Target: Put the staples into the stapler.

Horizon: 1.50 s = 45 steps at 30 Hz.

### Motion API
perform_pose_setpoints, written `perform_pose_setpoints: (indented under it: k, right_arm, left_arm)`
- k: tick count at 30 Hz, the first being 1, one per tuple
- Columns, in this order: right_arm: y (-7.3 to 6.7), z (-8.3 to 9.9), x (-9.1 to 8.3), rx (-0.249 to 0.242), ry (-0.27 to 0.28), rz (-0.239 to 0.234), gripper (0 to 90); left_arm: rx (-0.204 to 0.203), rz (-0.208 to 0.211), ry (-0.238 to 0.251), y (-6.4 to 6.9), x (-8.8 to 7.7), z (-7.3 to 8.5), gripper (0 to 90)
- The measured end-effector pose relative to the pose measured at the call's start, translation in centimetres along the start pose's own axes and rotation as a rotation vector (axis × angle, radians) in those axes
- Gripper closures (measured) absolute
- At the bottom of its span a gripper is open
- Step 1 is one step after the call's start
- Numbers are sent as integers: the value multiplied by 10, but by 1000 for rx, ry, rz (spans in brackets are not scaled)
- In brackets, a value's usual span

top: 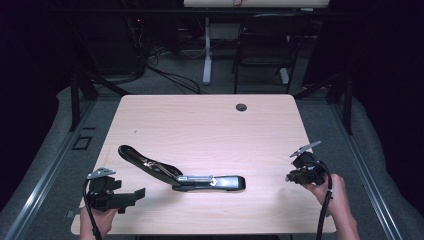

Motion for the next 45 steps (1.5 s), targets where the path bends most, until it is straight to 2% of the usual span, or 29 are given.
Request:
perform_pose_setpoints:
  k: [4,5,7,12,15,17,25,37,38,41,45]
  right_arm:
    - [-4,-4,-1,-15,2,-20,786]
    - [-7,-5,0,-4,20,-30,786]
    - [-8,-7,-1,-18,25,-24,786]
    - [-15,-13,-3,-29,47,-50,786]
    - [-19,-15,-3,-52,39,-59,786]
    - [-22,-19,-2,-55,59,-63,786]
    - [-38,-31,-2,-99,74,-98,786]
    - [-50,-44,5,-157,58,-122,786]
    - [-50,-44,6,-174,44,-114,786]
    - [-53,-47,8,-185,47,-127,786]
    - [-58,-53,8,-192,68,-168,786]
  left_arm:
    - [-6,-1,7,0,-1,0,1]
    - [-4,2,1,-1,-1,0,1]
    - [-5,2,7,0,-1,-1,1]
    - [7,7,0,2,1,-1,1]
    - [8,8,6,2,1,-1,1]
    - [5,9,11,1,0,-1,1]
    - [16,10,1,3,1,0,1]
    - [25,13,-4,3,2,0,1]
    - [26,13,-4,3,2,0,1]
    - [26,15,-12,4,2,1,1]
    - [29,12,-9,4,3,1,1]
Point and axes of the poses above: each handheld gripper's, and its own axes: x roughly forward along the jaws, z roughly out of its underside, y roughly to its right, the point moved 8 cm from there along x, roughly forward along the jaws, and after that the axes turned 5 degrees about y, right-handed, at the moved point
